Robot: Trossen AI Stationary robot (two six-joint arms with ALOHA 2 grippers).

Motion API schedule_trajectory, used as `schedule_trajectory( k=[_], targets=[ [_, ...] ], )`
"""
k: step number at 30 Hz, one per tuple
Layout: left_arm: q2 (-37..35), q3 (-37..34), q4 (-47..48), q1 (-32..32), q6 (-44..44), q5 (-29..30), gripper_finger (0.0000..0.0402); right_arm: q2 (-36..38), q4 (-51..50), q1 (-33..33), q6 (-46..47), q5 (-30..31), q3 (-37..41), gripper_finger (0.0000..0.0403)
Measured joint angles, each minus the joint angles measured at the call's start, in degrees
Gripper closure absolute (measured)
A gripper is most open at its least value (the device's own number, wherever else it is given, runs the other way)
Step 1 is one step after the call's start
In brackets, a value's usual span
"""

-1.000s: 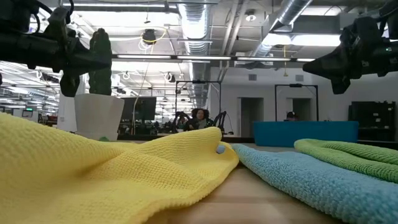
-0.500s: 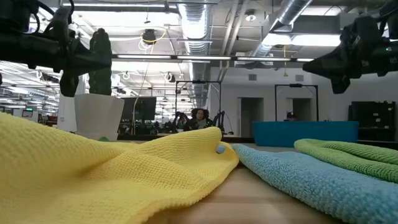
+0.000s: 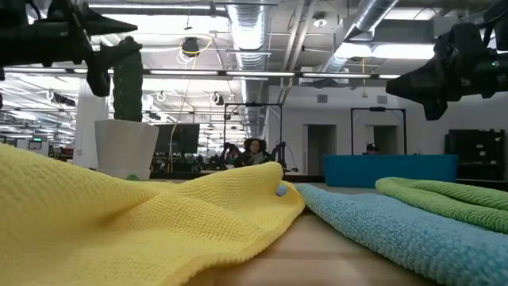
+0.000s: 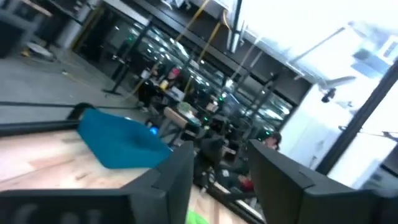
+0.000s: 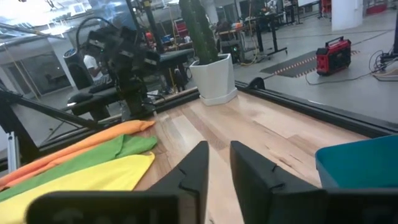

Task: Fold microfiber towels
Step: Fold the yellow microfiber cloth

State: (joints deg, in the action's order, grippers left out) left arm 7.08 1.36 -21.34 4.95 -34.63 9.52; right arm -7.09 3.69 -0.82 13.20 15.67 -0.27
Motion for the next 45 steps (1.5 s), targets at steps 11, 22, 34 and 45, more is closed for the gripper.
schedule_trajectory(
  k=[11,22,34,45],
  targets=[
    [29.9,15.2,8.9,-7.0,7.8,1.5,0.0212,0.0,-0.7,0.1,1.6,-3.5,0.0,0.0229],
    [62.5,31.4,20.4,-7.5,21.0,-5.3,0.0212,0.0,-1.1,0.1,3.3,-3.8,0.0,0.0223],
    [77.7,31.8,20.9,-4.6,25.9,-5.2,0.0212,0.0,-1.1,0.1,3.3,-3.8,0.0,0.0222],
    [78.4,31.2,24.6,-4.6,28.6,-3.7,0.0212,0.0,-1.1,0.1,3.4,-3.8,0.0,0.0223]
  ],
)
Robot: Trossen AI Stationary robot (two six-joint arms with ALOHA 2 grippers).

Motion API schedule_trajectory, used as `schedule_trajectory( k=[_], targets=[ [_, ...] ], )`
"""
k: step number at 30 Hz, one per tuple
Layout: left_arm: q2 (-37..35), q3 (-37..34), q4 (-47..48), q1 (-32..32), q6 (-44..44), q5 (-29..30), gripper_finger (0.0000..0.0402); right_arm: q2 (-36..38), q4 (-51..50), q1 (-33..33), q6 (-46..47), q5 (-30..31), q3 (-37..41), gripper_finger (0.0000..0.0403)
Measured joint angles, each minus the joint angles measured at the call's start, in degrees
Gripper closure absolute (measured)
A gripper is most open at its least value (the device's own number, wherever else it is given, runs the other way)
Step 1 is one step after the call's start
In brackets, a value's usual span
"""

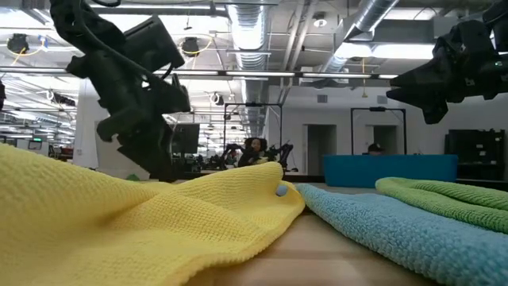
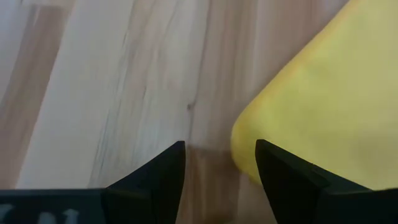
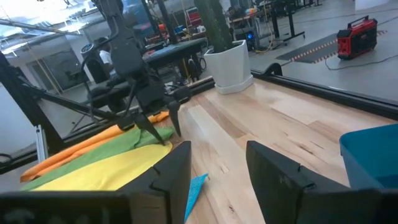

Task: Fold microfiber towels
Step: Fold the yellow microfiber cloth

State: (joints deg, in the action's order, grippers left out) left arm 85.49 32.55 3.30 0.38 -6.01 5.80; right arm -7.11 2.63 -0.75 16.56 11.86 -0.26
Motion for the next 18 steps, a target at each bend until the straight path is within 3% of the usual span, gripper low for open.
schedule_trajectory(
  k=[18],
  targets=[
    [0.0,-2.7,-5.1,0.0,-0.3,0.6,0.0212,0.0,0.0,0.0,0.0,0.0,0.0,0.0223]
  ],
)
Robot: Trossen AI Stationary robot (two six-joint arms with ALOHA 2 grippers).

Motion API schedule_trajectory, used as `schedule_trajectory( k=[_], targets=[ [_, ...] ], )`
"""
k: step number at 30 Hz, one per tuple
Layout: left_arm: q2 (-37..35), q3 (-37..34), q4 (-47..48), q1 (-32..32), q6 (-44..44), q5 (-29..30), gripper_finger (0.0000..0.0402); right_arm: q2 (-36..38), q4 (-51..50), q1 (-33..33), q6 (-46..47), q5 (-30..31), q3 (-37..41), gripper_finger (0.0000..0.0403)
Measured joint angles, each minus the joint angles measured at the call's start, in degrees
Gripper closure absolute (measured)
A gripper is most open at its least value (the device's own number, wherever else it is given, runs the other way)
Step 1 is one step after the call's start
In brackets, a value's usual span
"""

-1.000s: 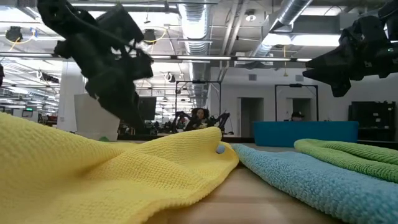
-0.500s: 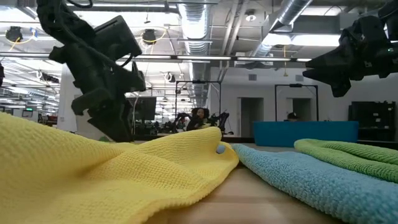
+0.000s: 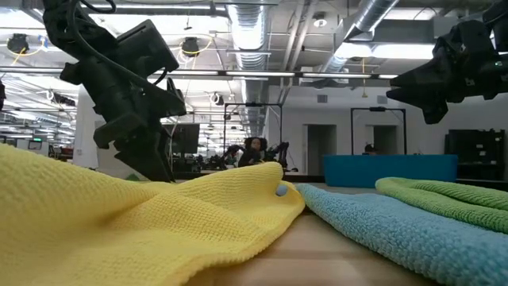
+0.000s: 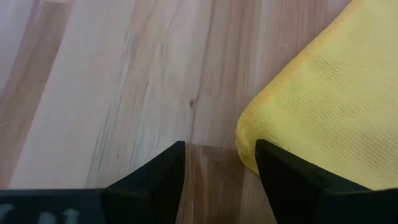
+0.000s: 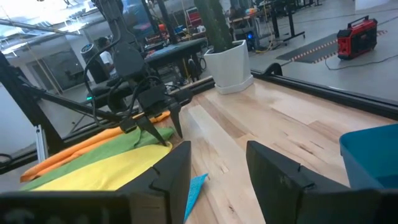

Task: Fold microfiber towels
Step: Fold the yellow microfiber cloth

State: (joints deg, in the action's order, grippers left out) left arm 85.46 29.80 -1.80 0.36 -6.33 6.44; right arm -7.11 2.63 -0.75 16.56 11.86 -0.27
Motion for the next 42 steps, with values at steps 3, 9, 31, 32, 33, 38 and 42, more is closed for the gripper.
schedule_trajectory(
  k=[3,9,31,32,33,38,42],
  targets=[
    [0.0,0.0,0.0,0.0,0.1,0.0,0.0212,0.0,0.0,0.0,0.0,0.0,0.0,0.0225],
    [2.1,0.1,-1.4,-0.1,0.1,-1.6,0.0239,0.0,0.0,0.0,0.0,0.0,0.0,0.0227],
    [2.4,5.9,8.2,-1.0,-0.6,4.3,0.0400,-4.5,1.4,0.0,6.0,2.5,0.0,0.0232],
    [2.0,6.9,10.0,-1.1,-0.5,5.6,0.0400,-5.7,2.3,0.0,6.0,3.0,-0.1,0.0232],
    [1.8,7.8,11.9,-1.1,-0.5,6.8,0.0400,-7.2,2.6,0.0,6.0,3.3,-0.4,0.0232],
    [1.7,11.6,20.2,-1.0,-0.8,10.4,0.0401,-16.0,7.7,0.0,3.1,4.8,-4.3,0.0232],
    [1.7,13.4,24.2,-1.0,-0.8,13.1,0.0401,-24.8,7.6,-0.1,1.4,6.3,-8.7,0.0232]
  ],
)
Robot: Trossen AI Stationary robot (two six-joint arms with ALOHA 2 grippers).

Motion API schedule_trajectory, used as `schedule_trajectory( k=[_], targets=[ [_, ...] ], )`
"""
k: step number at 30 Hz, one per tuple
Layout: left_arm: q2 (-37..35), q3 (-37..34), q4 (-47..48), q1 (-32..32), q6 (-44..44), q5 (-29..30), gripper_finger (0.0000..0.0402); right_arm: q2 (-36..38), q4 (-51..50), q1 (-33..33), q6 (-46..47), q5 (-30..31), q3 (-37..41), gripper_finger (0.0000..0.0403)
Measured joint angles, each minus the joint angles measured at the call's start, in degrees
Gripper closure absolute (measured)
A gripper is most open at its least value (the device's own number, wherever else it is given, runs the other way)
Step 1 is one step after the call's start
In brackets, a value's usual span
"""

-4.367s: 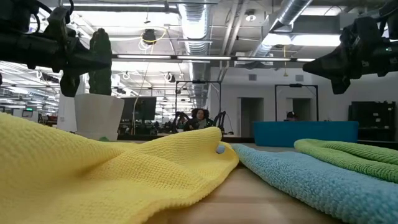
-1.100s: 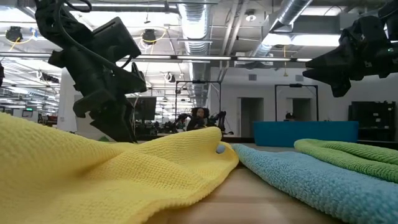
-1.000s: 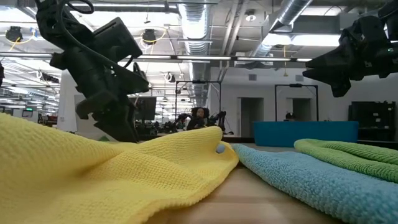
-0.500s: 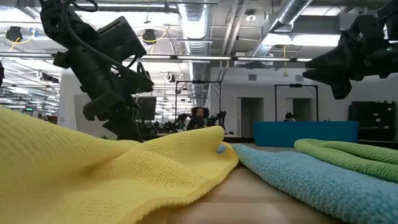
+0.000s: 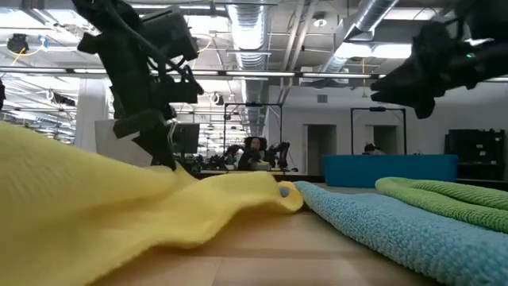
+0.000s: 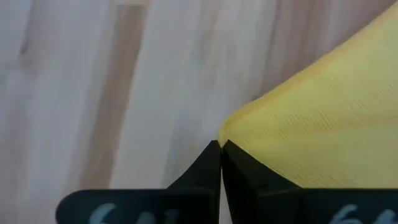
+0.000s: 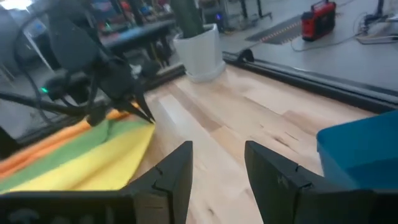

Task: Fold microfiber towels
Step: Fold the yellow microfiber cloth

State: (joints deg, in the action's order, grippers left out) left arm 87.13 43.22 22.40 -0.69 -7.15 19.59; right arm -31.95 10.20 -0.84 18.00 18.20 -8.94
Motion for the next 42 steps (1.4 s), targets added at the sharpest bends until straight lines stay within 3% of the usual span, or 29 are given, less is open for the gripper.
schedule_trajectory(
  k=[5,9,20,32,42],
  targets=[
    [0.0,1.3,4.6,0.3,0.0,4.8,0.0401,-13.4,-0.2,0.0,0.0,0.0,-5.4,0.0232],
    [-0.1,1.4,6.2,0.9,0.0,5.4,0.0401,-24.9,0.1,0.6,0.0,0.1,-10.4,0.0227],
    [-0.6,1.4,11.2,3.1,-1.4,11.3,0.0401,-53.1,0.4,4.8,-5.0,0.1,-29.9,0.0174],
    [-0.6,1.4,22.0,4.8,-8.3,17.3,0.0401,-67.4,-0.1,4.9,-3.2,0.1,-40.9,0.0177],
    [-0.6,1.4,22.1,5.3,-11.6,18.4,0.0401,-73.7,0.1,6.5,-0.4,-0.1,-44.3,0.0176]
  ],
)
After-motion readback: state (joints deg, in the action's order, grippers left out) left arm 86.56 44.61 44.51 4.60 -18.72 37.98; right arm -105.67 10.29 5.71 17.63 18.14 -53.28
